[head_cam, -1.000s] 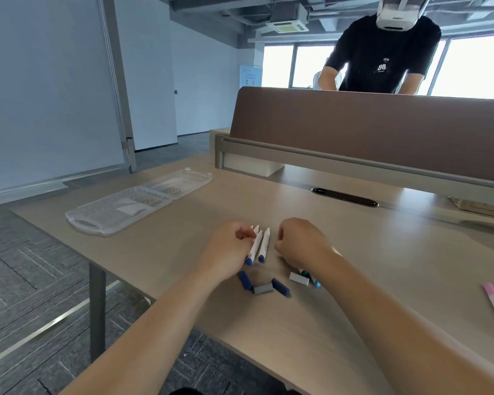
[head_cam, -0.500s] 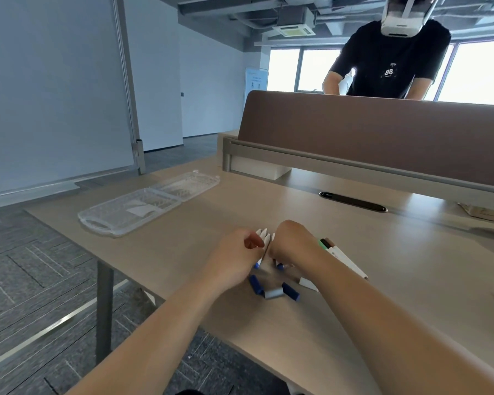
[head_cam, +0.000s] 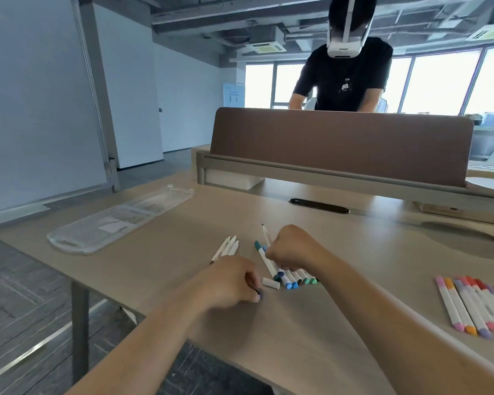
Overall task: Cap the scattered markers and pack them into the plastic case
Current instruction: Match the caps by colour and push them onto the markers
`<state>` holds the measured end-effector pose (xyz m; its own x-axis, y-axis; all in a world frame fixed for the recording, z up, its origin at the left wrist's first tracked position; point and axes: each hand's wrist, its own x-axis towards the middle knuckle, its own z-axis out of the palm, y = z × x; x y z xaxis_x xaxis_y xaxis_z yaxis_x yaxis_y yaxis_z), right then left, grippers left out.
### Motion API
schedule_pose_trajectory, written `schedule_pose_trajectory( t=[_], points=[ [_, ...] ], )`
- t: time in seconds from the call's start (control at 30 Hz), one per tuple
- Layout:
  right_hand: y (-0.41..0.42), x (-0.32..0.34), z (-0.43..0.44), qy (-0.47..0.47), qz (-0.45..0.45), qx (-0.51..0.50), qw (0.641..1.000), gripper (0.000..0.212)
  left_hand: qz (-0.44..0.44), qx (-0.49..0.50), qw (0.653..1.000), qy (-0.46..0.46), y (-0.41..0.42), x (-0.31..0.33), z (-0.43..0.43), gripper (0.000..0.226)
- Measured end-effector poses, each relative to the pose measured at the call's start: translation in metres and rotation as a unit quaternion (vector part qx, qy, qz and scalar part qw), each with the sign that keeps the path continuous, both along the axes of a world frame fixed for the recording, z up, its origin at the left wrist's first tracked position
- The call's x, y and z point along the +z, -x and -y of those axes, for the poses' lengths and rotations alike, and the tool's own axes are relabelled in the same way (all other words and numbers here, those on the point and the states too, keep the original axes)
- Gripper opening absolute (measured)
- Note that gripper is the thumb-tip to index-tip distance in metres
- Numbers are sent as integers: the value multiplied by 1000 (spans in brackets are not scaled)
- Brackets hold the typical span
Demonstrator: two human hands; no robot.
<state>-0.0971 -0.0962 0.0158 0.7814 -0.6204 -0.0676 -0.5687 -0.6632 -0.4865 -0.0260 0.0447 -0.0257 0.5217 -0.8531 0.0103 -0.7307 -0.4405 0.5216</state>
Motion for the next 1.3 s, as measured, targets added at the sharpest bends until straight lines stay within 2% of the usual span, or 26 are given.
schedule_pose_trajectory(
  t=[0.17, 0.23, 0.3, 0.37, 0.47, 0.57, 0.63, 0.8, 0.93, 1.03, 1.17, 1.3],
  points=[
    [11, -2, 1, -24, 16, 15, 999, 15, 29, 1, 1000, -10, 0, -2, 6, 10],
    [13, -1, 1, -30, 21, 21, 999, 15, 10, 9, 999, 41, 0, 1, 5, 6],
    [17, 1, -1, -46, 33, 38, 998, 13, -78, 52, 985, 145, -2, 4, 5, 4],
    [21, 4, -3, -77, 47, 69, 994, 12, -200, 113, 940, 252, -7, 6, 5, 9],
    [29, 5, -8, -100, 44, 128, 986, 12, -371, 176, 841, 352, -18, 6, 4, 19],
    [32, 2, -13, -142, 33, 180, 973, 12, -450, 206, 772, 398, -29, 7, 2, 14],
    [31, 0, -15, -167, 31, 198, 965, 14, -465, 224, 752, 411, -34, 7, 2, 7],
    [28, -1, -16, -162, 19, 204, 965, 15, -450, 234, 751, 422, -34, 5, 2, 8],
    [26, -4, -15, -162, 19, 192, 968, 16, -430, 237, 764, 419, -31, 5, 2, 9],
    [24, -4, -14, -143, 22, 191, 971, 17, -392, 233, 795, 399, -30, 1, 5, 5],
    [18, -7, -13, -88, 56, 198, 975, 16, -290, 241, 841, 389, -28, -5, 7, 5],
    [12, -9, -17, -28, 80, 193, 978, 18, -247, 253, 853, 384, -32, -2, 6, 9]
  ],
)
